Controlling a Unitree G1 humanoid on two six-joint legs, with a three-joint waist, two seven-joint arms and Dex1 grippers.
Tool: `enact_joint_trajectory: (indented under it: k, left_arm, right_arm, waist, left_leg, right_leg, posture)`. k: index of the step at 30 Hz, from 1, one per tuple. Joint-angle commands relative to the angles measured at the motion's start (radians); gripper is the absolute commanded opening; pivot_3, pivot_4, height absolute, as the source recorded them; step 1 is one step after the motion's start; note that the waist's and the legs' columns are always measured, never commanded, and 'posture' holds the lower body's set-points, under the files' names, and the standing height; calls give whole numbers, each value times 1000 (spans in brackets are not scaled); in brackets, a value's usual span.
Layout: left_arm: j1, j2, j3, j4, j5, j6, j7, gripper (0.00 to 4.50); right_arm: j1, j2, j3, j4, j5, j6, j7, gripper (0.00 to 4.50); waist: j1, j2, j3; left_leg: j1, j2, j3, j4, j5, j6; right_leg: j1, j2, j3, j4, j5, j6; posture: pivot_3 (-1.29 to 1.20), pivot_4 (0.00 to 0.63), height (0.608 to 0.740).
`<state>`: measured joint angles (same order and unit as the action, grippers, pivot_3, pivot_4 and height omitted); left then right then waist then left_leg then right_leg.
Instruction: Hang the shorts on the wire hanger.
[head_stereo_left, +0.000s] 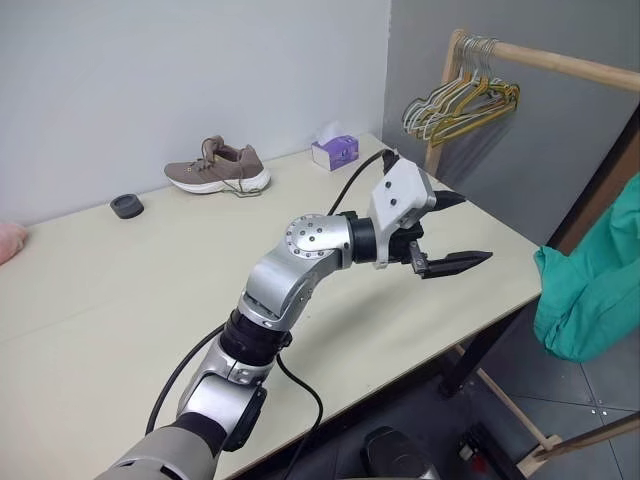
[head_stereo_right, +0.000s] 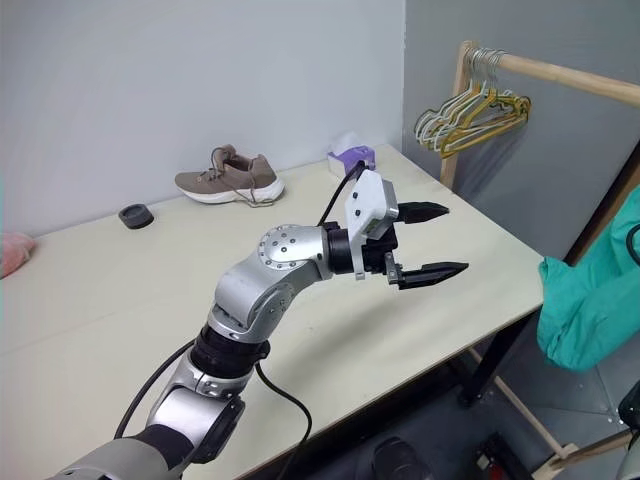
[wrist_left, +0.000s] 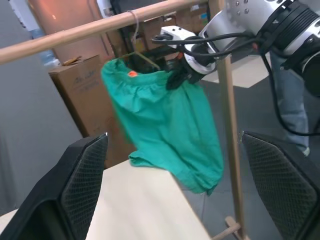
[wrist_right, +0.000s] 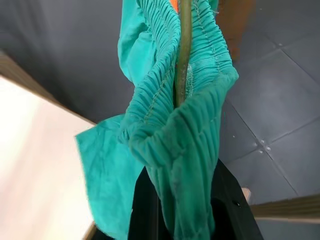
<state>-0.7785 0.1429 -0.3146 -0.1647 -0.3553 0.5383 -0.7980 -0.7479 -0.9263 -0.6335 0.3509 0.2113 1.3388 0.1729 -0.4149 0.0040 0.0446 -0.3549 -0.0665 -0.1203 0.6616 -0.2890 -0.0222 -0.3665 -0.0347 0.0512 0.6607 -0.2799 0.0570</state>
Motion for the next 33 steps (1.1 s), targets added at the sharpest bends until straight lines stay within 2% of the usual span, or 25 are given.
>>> enact_joint_trajectory:
  k: [1, 5, 6, 11, 15, 20, 23, 26, 30, 33]
  left_arm:
    - [-24, -6, 31, -24, -26, 6, 2, 4500]
    - [-23, -9, 32, -18, -29, 7, 4, 4500]
    - [-22, -8, 31, -17, -30, 7, 3, 4500]
    - [-20, -4, 26, -8, -28, -2, -1, 4500]
    - [-19, -1, 26, 3, -25, -11, -5, 4500]
    - [-8, 20, 28, 14, -4, -25, 3, 4500]
    - [10, 53, 45, 18, 33, -27, 42, 4500]
    - [50, 122, 84, 36, 129, -30, 149, 4500]
    - [132, 181, 205, 51, 196, 30, 327, 4500]
    - [279, 248, 337, -10, 276, 83, 478, 4500]
  right_arm:
    - [-21, 10, -54, -87, 19, 9, -13, 1052]
    - [-34, 38, -108, -162, 24, 43, -38, 2561]
    - [-38, 44, -119, -181, 22, 48, -47, 2760]
    - [-51, 64, -152, -252, -12, 21, -116, 4470]
    - [-47, 79, -120, -321, -20, -44, -145, 4470]
    - [9, 69, 38, -422, -33, -244, -78, 4470]
    - [39, 105, 126, -495, -9, -352, -14, 4470]
    - [92, 192, 232, -582, 24, -455, 59, 4470]
    - [165, 307, 378, -657, 40, -566, 122, 4470]
    - [221, 428, 535, -616, 1, -751, 163, 4470]
  waist:
    - [0, 0, 0]
    - [2, 2, -1]
    - [2, 3, -2]
    - [1, 6, -4]
    - [0, 7, -4]
    - [-4, 5, -3]
    - [-13, 4, -2]
    - [-17, 3, -3]
    - [-13, 3, -3]
    - [2, 0, -4]
  left_leg:
    - [0, 0, 0, 0, 0, 0]
    - [0, 0, 0, 0, 0, 0]
    - [0, 0, 0, 0, 0, 0]
    - [0, 0, 0, 0, 0, 0]
    - [1, 0, 2, 0, 0, 0]
    - [7, 0, 10, -1, -2, 3]
    - [9, 0, 14, -1, -4, 6]
    - [10, 1, 14, -1, -4, 6]
    - [10, 2, 12, 0, -4, 6]
    - [9, 2, 11, 0, -4, 6]
  right_leg:
    - [0, 0, 0, 0, 0, 0]
    - [0, 0, 1, 0, 0, 0]
    - [0, 0, 1, 0, 0, 0]
    - [0, 0, 1, 0, 0, 1]
    - [0, 0, 3, 0, 0, 1]
    - [0, 0, 12, 0, 0, 4]
    - [3, 0, 16, -1, 0, 6]
    - [5, 0, 16, -2, 0, 6]
    - [5, 0, 18, -2, 1, 7]
    - [-2, -2, 19, 0, 1, 7]
  posture:
    - [-458, 11, 740]
    - [-463, 7, 740]
    - [-463, 7, 740]
    - [-467, 2, 740]
    - [-470, 0, 740]
    - [-458, 0, 740]
    - [-444, 0, 740]
    - [-418, 0, 740]
    - [-376, 0, 740]
    - [-306, 0, 740]
